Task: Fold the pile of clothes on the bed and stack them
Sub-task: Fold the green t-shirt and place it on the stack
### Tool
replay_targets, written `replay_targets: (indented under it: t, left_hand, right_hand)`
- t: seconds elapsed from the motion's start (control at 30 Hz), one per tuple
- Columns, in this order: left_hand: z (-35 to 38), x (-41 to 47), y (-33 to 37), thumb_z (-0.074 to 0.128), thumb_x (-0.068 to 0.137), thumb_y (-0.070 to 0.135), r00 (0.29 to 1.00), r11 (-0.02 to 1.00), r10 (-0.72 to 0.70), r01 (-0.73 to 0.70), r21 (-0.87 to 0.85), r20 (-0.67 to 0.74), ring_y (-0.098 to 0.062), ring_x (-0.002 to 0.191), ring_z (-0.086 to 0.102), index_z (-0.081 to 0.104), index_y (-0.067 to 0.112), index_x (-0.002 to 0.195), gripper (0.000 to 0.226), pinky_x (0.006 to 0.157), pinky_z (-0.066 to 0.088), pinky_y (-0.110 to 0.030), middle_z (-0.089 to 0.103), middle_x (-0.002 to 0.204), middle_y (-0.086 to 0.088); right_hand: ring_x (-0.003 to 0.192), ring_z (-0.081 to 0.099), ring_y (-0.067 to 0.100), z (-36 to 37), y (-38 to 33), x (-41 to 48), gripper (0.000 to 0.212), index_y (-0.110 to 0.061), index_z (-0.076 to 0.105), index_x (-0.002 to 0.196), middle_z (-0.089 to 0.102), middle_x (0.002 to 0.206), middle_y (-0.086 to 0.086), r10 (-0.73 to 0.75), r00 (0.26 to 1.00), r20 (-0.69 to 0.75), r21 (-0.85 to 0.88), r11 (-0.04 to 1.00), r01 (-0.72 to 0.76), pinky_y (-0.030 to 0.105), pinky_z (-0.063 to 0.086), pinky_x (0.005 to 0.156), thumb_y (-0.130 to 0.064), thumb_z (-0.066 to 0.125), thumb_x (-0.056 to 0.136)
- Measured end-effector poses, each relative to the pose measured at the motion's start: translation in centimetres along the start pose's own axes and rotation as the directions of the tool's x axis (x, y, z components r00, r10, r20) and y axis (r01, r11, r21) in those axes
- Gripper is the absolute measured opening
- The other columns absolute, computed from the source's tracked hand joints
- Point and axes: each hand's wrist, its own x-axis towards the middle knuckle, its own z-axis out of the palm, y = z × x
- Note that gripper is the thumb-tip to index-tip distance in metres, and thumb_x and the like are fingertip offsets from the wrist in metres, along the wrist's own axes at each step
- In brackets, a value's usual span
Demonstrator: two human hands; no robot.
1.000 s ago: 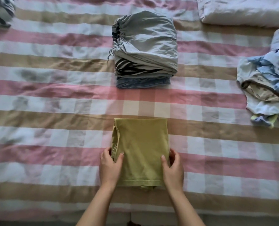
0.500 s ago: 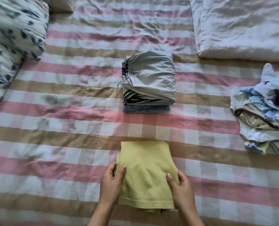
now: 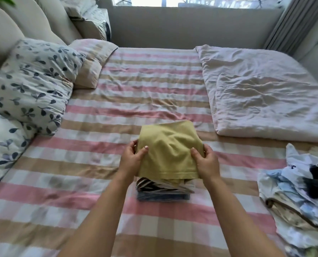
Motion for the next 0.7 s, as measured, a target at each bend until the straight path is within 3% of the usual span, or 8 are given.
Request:
replay_targets:
  t: [0.13, 0.23, 0.3, 0.4, 0.57, 0.7]
  left_hand:
    - [0.2, 6.3, -3.9, 0.061, 0.087, 0.006, 0.992, 0.986, -0.123, 0.124, 0.111, -0.015, -0.026, 0.100, 0.058, 0.048, 0.004, 0.124, 0.040, 0.091, 0.049, -0.043, 0.058, 0.120, -0.018]
    - [-0.2, 7.3, -7.5, 0.060, 0.087, 0.006, 0.965, 0.933, -0.260, 0.258, 0.250, -0.028, -0.030, 0.106, 0.056, 0.045, 0.006, 0.126, 0.042, 0.093, 0.048, -0.045, 0.055, 0.123, -0.018]
    - [-0.5, 6.7, -8.8, 0.060, 0.086, 0.005, 0.946, 0.914, -0.324, 0.319, 0.251, -0.024, -0.031, 0.105, 0.057, 0.043, 0.009, 0.127, 0.044, 0.089, 0.050, -0.043, 0.055, 0.121, -0.017]
    - [-1.1, 5.5, -9.6, 0.060, 0.085, 0.003, 0.963, 0.920, -0.265, 0.269, 0.285, -0.053, -0.026, 0.097, 0.058, 0.043, 0.009, 0.127, 0.046, 0.084, 0.050, -0.040, 0.055, 0.115, -0.015]
    - [-1.5, 3.4, -11.2, 0.061, 0.086, 0.008, 0.978, 0.824, -0.122, 0.196, 0.532, -0.172, -0.030, 0.103, 0.056, 0.048, 0.003, 0.121, 0.038, 0.085, 0.046, -0.036, 0.056, 0.116, -0.014]
    - [-1.6, 1.0, -12.9, 0.047, 0.091, 0.008, 0.906, 0.842, -0.276, 0.388, 0.374, -0.320, -0.038, 0.098, 0.057, 0.050, 0.002, 0.113, 0.022, 0.086, 0.049, -0.049, 0.059, 0.109, -0.020]
  right_hand:
    - [0.079, 0.056, 0.006, 2.5, 4.1, 5.7, 0.027, -0.007, 0.055, 0.117, 0.062, 0.105, 0.006, 0.072, 0.997, 0.024, -0.093, 0.993, -0.069, 0.003, 0.043, 0.059, -0.008, 0.057, 0.090]
    - [0.096, 0.056, 0.019, 3.2, 7.9, 6.4, 0.033, -0.003, 0.052, 0.123, 0.060, 0.117, 0.012, 0.215, 0.975, 0.055, -0.241, 0.950, -0.196, 0.023, 0.045, 0.079, -0.012, 0.054, 0.091]
    - [0.094, 0.054, 0.019, 2.9, 9.6, 5.5, 0.030, -0.006, 0.052, 0.119, 0.060, 0.113, 0.009, 0.298, 0.954, 0.028, -0.283, 0.918, -0.278, 0.030, 0.043, 0.080, -0.017, 0.054, 0.092]
    - [0.092, 0.054, 0.018, 1.8, 11.1, 3.6, 0.029, -0.010, 0.052, 0.112, 0.057, 0.102, 0.002, 0.303, 0.953, -0.026, -0.321, 0.900, -0.295, 0.031, 0.045, 0.078, -0.027, 0.057, 0.090]
    - [0.092, 0.060, 0.028, 0.7, 12.7, 0.5, 0.024, -0.011, 0.052, 0.102, 0.059, 0.100, 0.005, 0.358, 0.929, -0.096, -0.338, 0.866, -0.369, 0.044, 0.051, 0.081, -0.030, 0.057, 0.090]
    - [0.089, 0.063, 0.030, -0.5, 13.7, -1.7, 0.008, -0.014, 0.052, 0.091, 0.065, 0.095, 0.009, 0.426, 0.894, -0.139, -0.358, 0.820, -0.446, 0.044, 0.052, 0.080, -0.022, 0.054, 0.091]
